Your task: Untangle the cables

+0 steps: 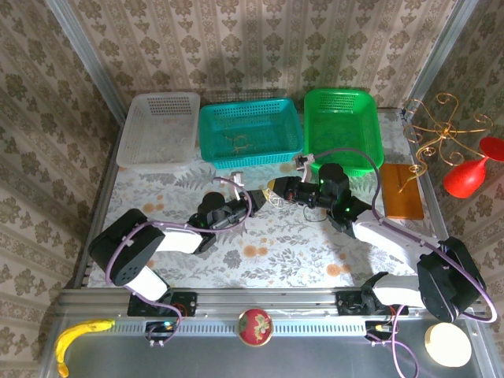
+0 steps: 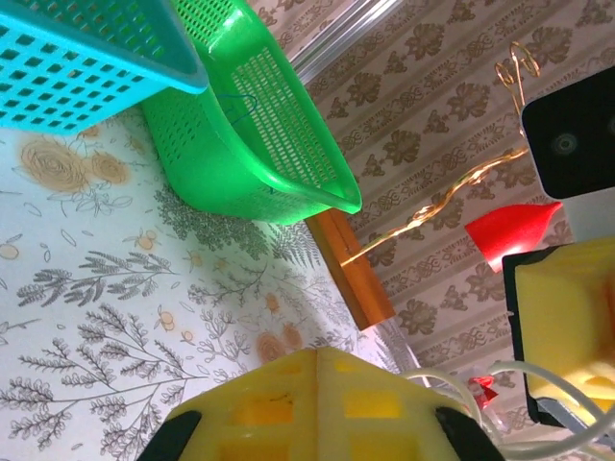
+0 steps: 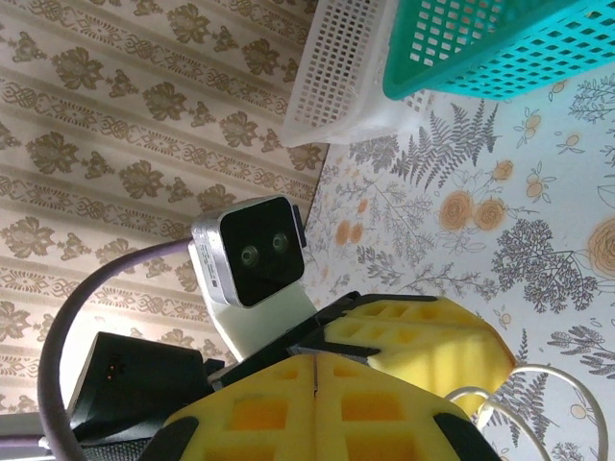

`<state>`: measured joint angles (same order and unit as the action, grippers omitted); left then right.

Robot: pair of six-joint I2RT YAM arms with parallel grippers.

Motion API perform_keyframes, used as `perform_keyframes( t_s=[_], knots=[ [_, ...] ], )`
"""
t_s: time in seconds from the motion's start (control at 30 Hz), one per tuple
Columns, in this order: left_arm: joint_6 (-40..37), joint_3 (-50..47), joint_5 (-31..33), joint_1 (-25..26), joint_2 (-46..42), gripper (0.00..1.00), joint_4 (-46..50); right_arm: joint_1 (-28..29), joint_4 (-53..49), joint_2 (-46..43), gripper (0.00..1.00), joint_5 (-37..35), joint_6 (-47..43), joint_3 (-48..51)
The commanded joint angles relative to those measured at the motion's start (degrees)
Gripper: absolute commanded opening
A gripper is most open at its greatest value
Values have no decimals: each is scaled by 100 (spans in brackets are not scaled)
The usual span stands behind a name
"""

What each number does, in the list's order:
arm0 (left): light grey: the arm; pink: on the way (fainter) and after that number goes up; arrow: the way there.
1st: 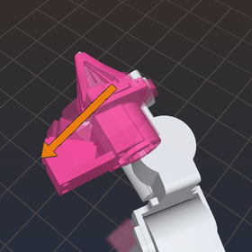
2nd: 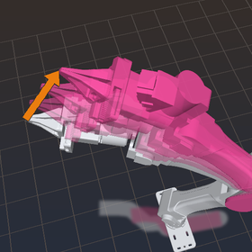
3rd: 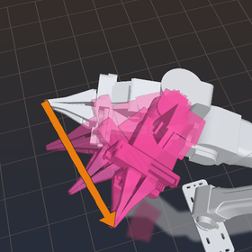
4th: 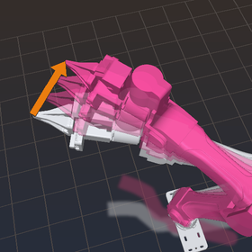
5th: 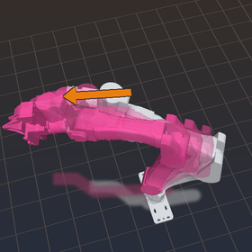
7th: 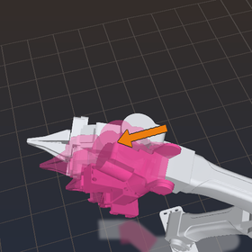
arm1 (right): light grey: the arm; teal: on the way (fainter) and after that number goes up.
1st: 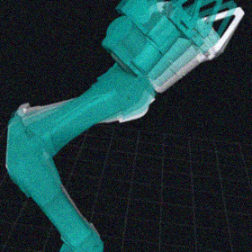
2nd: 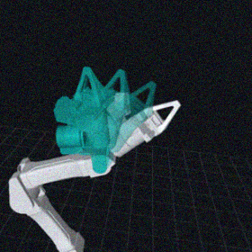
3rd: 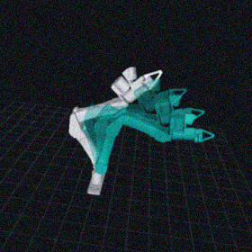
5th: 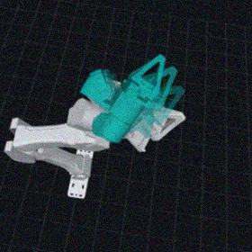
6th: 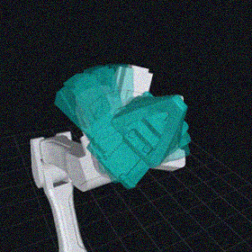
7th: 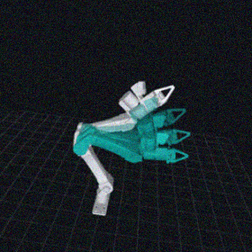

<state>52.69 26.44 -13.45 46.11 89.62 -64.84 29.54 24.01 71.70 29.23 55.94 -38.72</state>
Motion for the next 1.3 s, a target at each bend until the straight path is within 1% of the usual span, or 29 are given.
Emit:
perform_keyframes(
  t_s=[0.0, 0.13, 0.2, 0.27, 0.33, 0.47, 0.53, 0.6, 0.63, 0.77, 0.97, 1.0, 1.03, 1.07, 1.1, 1.17, 1.27],
  knots=[
    [-30, -119, 77, -33, -97, 0, -285, -215, -79, -223, 0, 105, -39, 152],
    [-39, -540, 113, -378, -560, 0, -139, -730, -319, -502, 0, -8, -144, 425],
    [-54, -772, 97, -643, -940, 0, 46, -1024, -426, -657, 0, -84, -179, 630],
    [-122, -969, 57, -953, -1528, 0, 438, -1313, -536, -798, 0, -165, -222, 848],
    [-285, -1035, 53, -1200, -2204, 0, 1074, -1522, -604, -899, 0, -256, -258, 1047],
    [-902, -822, 199, -1588, -3876, 0, 3059, -1707, -783, -1067, 0, -507, -377, 1359],
    [-1145, -677, 251, -1805, -4529, 0, 3892, -1723, -836, -1119, 0, -650, -383, 1492],
    [-1266, -550, 188, -2053, -5023, 0, 4417, -1724, -808, -1107, 0, -689, -374, 1580],
    [-1293, -477, 130, -2254, -5196, 0, 4632, -1719, -774, -1084, 0, -676, -355, 1619],
    [-1281, -295, -151, -2579, -5444, 0, 4873, -1690, -659, -962, 0, -547, -286, 1700],
    [-1235, -77, -614, -2555, -5015, 0, 4717, -1584, -645, -1004, 0, -337, -323, 1661],
    [-1243, -74, -702, -2525, -4914, 4, 4664, -1559, -656, -1009, 0, -254, -329, 1608],
    [-1252, -73, -770, -2486, -4822, 12, 4636, -1541, -653, -1013, 0, -173, -339, 1552],
    [-1274, -85, -858, -2436, -4700, 24, 4585, -1508, -656, -1009, 0, -72, -363, 1478],
    [-1293, -107, -952, -2367, -4581, 32, 4500, -1453, -659, -1009, 0, 5, -396, 1378],
    [-1364, -147, -1070, -2164, -4340, 46, 4328, -1358, -731, -993, 0, 165, -530, 1165],
    [-1650, -126, -1184, -1714, -3936, 59, 4207, -1201, -860, -868, 0, 474, -710, 782]
  ],
)
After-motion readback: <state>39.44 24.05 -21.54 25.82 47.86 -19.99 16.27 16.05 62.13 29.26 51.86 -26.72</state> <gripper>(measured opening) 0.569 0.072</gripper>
